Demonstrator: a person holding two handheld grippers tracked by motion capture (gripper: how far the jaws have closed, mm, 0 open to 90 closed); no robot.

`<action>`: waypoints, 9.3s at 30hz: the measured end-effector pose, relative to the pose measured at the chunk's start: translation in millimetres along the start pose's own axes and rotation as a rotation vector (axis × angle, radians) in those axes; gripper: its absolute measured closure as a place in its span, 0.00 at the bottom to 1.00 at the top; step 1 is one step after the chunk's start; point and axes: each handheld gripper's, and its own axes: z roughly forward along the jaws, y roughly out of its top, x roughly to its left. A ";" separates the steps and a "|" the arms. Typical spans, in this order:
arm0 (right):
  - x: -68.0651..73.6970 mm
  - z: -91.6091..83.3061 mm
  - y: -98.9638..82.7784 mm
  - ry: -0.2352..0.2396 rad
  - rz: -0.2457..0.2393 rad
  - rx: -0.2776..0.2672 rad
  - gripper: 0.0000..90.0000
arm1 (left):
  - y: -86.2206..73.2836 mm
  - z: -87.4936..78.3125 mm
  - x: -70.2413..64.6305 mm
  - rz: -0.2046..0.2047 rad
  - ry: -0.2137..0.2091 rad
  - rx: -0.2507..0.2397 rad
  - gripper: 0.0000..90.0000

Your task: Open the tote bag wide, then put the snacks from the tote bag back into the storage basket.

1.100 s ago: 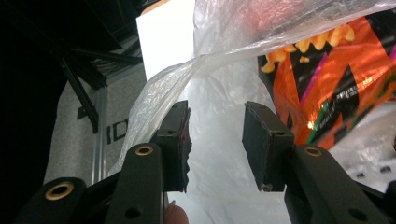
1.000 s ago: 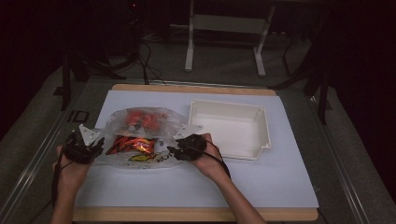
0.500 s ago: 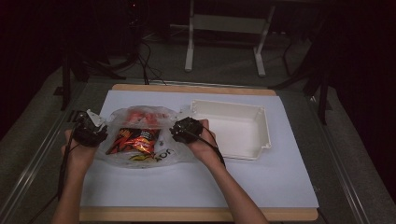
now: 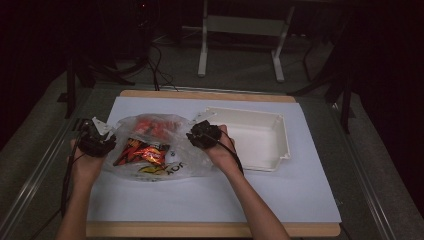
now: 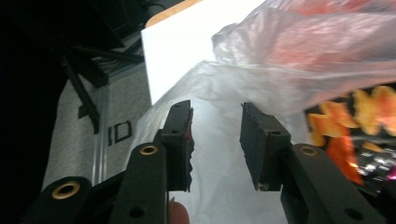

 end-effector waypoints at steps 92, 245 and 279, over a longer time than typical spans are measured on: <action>34.8 -35.7 12.7 0.175 -0.103 -0.130 0.65 | -27.8 -68.3 3.0 -0.126 -0.258 -0.274 0.54; 47.4 -8.4 -81.6 0.267 0.024 -0.123 0.76 | 16.1 -84.8 -16.3 -0.076 -0.519 -0.466 1.00; 58.5 20.8 -86.1 0.274 0.029 -0.093 0.72 | 37.7 -127.2 -13.5 -0.063 -0.620 -0.504 1.00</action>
